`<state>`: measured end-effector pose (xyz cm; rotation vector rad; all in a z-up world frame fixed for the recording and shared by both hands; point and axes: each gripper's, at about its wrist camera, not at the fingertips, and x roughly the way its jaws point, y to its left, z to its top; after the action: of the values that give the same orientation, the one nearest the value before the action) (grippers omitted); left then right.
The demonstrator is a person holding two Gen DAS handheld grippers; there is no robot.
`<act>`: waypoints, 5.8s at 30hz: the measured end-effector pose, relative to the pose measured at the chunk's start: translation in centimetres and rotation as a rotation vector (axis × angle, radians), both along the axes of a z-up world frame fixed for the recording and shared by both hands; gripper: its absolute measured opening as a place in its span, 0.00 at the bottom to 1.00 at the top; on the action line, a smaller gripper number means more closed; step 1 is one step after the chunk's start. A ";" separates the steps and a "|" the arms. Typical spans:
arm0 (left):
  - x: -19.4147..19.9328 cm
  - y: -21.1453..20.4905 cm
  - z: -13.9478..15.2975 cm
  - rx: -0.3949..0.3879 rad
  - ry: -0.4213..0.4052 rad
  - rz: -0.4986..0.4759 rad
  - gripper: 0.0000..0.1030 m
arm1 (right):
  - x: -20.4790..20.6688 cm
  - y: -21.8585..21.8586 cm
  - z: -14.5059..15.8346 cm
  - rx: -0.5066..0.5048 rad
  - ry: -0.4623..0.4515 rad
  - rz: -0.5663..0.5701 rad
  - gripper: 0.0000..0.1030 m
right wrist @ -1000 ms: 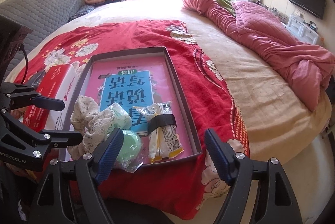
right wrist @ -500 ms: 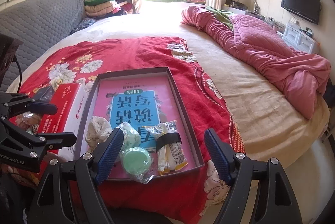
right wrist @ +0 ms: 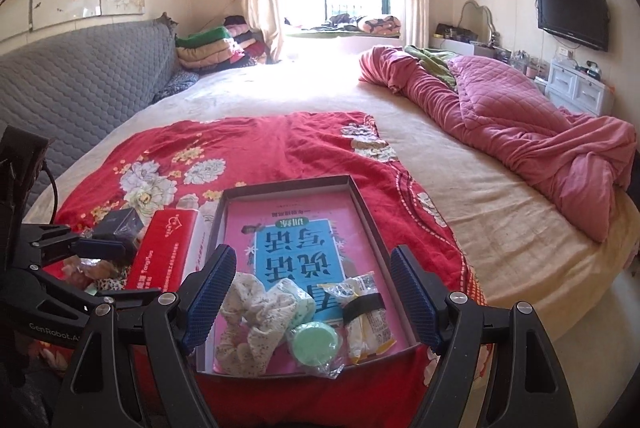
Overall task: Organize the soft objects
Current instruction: 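Move both open tools back over the pile of items, then grasp the beige teddy bear with the left tool while the right tool grasps the clear bun bag, then lift the teddy bear and bun bag off the pile with both tools, then carry the teddy bear and bun bag over the pink tray with both tools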
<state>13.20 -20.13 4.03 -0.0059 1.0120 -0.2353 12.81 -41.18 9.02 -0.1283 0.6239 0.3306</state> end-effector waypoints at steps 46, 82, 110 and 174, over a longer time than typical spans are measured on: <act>-8.3 20.5 2.3 -0.025 -0.043 0.375 0.82 | -5.1 15.4 2.9 -0.047 -0.067 0.359 0.78; -7.2 26.4 -8.2 -0.063 0.101 0.426 0.82 | -5.1 29.0 -8.0 -0.287 0.102 0.648 0.78; -4.3 27.4 -10.6 -0.288 0.124 0.272 0.38 | -0.6 34.4 -14.7 -0.324 0.196 0.639 0.59; -4.1 8.8 5.7 -0.130 -0.122 0.078 0.28 | -2.6 10.0 3.5 0.163 -0.065 0.281 0.48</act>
<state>9.08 -11.36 9.74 -0.1467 0.8718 -0.2273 10.26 -31.18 12.49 -0.0701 0.5126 0.6450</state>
